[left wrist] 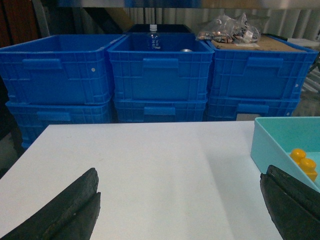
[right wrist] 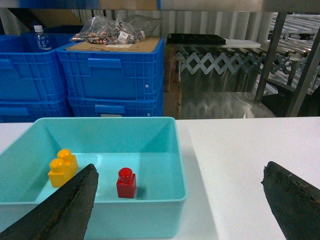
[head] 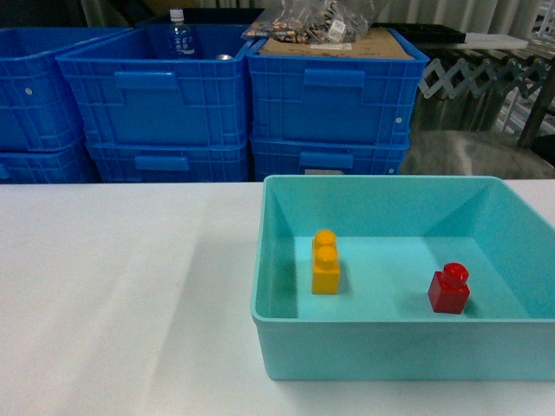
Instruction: Pick red block from blue box to shelf
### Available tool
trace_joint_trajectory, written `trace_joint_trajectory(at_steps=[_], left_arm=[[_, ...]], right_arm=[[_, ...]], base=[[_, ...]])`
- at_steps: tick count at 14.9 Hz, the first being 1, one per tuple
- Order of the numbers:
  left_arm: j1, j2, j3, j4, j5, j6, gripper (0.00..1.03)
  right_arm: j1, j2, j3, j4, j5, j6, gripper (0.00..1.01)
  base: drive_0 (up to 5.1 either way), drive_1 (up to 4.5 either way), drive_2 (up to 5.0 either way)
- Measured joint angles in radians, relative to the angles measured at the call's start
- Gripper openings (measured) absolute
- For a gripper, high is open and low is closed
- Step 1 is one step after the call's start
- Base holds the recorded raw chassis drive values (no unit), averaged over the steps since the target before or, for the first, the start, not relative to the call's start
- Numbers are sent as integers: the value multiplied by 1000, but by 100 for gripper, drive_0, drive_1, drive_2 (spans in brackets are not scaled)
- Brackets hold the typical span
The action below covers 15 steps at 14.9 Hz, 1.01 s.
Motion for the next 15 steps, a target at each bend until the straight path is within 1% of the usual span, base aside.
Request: trace_joint_trajectory(at_steps=[15], left_arm=[[0,0,0,0,0,0,98]], right_arm=[[0,0,0,0,0,0,98]], base=[[0,0,0]])
